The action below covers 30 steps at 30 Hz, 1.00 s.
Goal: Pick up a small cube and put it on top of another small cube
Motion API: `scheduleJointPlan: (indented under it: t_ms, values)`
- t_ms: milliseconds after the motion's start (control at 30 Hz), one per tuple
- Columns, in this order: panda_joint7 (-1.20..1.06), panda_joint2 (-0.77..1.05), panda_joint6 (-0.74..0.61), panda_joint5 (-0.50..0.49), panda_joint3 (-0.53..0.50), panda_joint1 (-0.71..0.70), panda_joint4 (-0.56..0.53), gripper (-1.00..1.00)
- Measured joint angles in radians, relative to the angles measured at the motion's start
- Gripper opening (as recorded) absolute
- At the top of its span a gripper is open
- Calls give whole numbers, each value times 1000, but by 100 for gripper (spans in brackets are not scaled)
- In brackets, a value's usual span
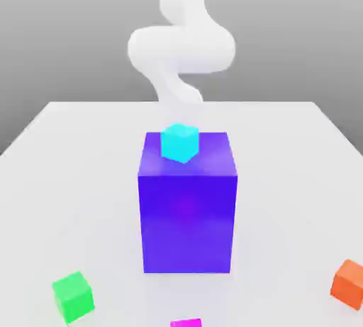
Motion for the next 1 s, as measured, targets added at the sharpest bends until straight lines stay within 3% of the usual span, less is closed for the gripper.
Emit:
scheduleJointPlan:
  t_ms: [1000]
  values:
    - [-128,1094,328,9,-8,23,39,0]
